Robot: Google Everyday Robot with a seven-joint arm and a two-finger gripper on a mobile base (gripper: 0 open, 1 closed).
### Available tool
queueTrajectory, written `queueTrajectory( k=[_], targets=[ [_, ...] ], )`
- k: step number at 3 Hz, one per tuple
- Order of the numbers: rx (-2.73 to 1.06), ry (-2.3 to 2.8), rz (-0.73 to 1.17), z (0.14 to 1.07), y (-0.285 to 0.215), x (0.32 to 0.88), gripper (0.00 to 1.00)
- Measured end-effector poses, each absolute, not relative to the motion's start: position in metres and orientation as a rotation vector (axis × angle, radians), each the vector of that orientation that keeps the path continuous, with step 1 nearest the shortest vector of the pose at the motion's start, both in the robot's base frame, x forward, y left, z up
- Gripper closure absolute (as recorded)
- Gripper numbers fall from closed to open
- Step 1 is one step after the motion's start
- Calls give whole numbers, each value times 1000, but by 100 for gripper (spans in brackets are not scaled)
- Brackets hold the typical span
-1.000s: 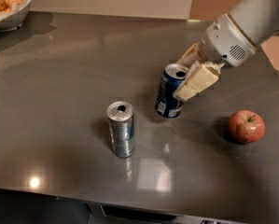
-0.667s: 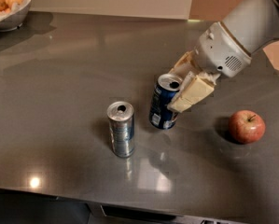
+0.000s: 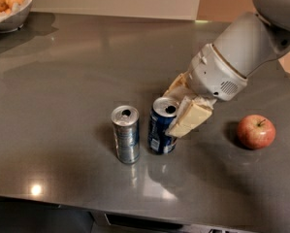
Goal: Move pepsi can near redbull can
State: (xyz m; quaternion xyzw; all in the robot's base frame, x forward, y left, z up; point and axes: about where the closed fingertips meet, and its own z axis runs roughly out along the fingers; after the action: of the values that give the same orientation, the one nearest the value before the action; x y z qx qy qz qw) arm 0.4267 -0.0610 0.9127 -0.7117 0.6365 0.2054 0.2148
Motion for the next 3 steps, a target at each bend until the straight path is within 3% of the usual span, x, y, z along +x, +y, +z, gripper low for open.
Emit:
queueTrajectory(
  k=[1,2,3],
  targets=[
    [-2009,1753,553,904,-57,420,100],
    [-2034,1742,546,899,-55,417,86],
    [-2053,1736,544,898,-53,414,62]
  ],
)
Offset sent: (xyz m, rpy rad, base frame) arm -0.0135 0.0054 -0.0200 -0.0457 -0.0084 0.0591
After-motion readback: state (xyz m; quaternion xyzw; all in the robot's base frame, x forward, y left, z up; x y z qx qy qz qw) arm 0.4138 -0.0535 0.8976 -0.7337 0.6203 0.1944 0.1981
